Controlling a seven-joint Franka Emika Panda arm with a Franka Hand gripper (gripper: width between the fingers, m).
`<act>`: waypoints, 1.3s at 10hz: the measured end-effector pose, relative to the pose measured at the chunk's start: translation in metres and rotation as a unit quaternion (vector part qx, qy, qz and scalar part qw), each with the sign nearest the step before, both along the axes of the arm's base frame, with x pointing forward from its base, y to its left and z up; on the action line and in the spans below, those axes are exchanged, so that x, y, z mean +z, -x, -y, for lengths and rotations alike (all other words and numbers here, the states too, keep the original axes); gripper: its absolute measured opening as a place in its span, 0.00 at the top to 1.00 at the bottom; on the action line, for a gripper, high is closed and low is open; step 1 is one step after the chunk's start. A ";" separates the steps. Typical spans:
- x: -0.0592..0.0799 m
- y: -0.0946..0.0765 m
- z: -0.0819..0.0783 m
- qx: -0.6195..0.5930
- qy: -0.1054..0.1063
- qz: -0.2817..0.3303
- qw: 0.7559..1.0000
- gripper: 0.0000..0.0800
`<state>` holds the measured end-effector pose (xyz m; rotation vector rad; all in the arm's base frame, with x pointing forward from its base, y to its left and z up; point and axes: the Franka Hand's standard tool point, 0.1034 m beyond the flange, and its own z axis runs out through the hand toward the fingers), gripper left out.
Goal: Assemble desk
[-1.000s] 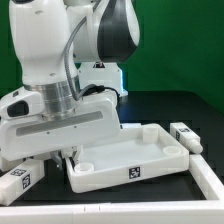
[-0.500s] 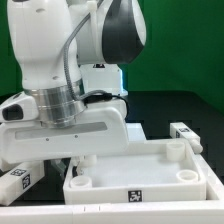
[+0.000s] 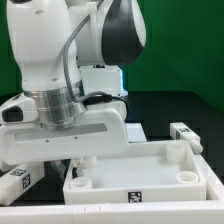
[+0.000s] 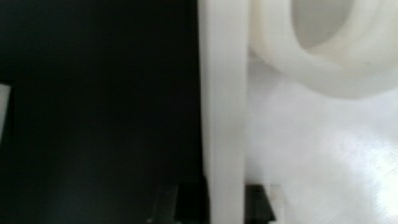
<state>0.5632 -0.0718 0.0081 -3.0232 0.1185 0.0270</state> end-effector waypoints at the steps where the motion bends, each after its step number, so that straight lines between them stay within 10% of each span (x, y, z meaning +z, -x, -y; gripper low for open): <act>1: -0.001 -0.010 -0.002 0.012 0.002 0.007 1.000 0.94; 9: -0.002 -0.026 0.000 0.063 0.033 -0.033 0.997 0.94; 11: -0.001 -0.027 -0.001 0.064 0.033 -0.033 0.997 0.55; 12: 0.011 -0.028 -0.012 0.053 0.031 -0.042 0.997 0.55; 13: 0.032 -0.030 -0.027 0.063 0.027 -0.047 0.996 0.32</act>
Offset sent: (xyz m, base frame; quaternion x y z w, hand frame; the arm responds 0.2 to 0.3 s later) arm 0.0300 0.0078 -0.0091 0.0035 0.0089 0.0410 0.9991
